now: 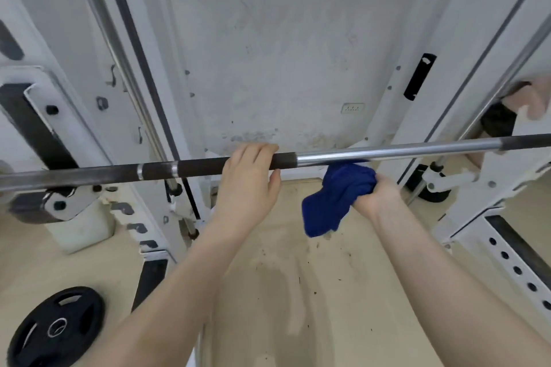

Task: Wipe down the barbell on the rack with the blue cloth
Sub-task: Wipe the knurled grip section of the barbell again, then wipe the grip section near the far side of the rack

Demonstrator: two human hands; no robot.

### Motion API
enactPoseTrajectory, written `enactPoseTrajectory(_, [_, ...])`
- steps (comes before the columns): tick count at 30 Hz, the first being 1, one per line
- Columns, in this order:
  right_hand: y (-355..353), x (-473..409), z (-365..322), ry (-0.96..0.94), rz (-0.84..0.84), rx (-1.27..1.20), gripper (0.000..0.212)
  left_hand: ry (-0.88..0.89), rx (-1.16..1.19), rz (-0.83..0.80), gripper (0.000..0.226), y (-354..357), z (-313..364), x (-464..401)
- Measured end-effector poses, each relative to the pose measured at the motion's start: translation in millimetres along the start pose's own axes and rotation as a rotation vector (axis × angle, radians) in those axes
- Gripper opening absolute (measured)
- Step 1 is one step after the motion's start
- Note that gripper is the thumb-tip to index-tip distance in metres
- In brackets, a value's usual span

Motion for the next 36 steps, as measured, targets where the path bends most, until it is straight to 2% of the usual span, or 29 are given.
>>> enactPoseTrajectory(3, [-22, 15, -21, 0.063, -0.071, -0.178, 0.024, 0.095, 0.03, -0.009, 0.036, 32, 59, -20])
enactPoseTrajectory(8, [-75, 40, -84, 0.002, -0.1, -0.164, 0.023, 0.221, 0.119, -0.057, 0.035, 93, 147, -44])
enactPoseTrajectory(12, [-120, 37, -143, -0.114, 0.009, -0.123, 0.016, 0.328, 0.172, -0.09, 0.038, 128, 204, -63])
enactPoseTrajectory(15, [-145, 29, -189, -0.282, 0.014, 0.014, 0.025, 0.373, 0.135, -0.107, 0.034, 146, 239, -83])
enactPoseTrajectory(17, [-152, 23, -220, -0.44, 0.004, 0.129, 0.024, 0.395, 0.104, -0.161, 0.037, 158, 260, -99])
enactPoseTrajectory(19, [-149, 18, -247, -0.561, 0.009, 0.293, 0.026, 0.379, 0.071, -0.281, 0.042, 176, 276, -117])
enactPoseTrajectory(22, [-136, 10, -283, -0.768, 0.037, 0.66, 0.039, 0.404, 0.002, -0.348, 0.044, 200, 298, -148])
enactPoseTrajectory(26, [-109, 7, -324, -1.011, 0.081, 1.012, 0.04, 0.379, -0.072, -0.487, 0.031, 230, 316, -187])
enactPoseTrajectory(29, [-85, -15, -333, -1.08, 0.051, 1.332, 0.036, 0.342, -0.117, -0.51, 0.021, 242, 323, -210])
enactPoseTrajectory(32, [-81, -48, -323, -1.043, -0.015, 1.619, 0.033, 0.351, -0.256, -0.527, 0.019, 254, 333, -221])
enactPoseTrajectory(36, [-92, -68, -327, -1.201, 0.123, 1.912, 0.04, 0.307, -0.321, -0.595, 0.021, 264, 335, -229])
Point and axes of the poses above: each hand's wrist, its own x-axis away from the middle knuckle, its own y-axis out of the palm, z = x × y, the point moved 6 cm from there along -x, towards the middle knuckle, and after that the axes turned 10 degrees about -z, right-handed, at the moved point
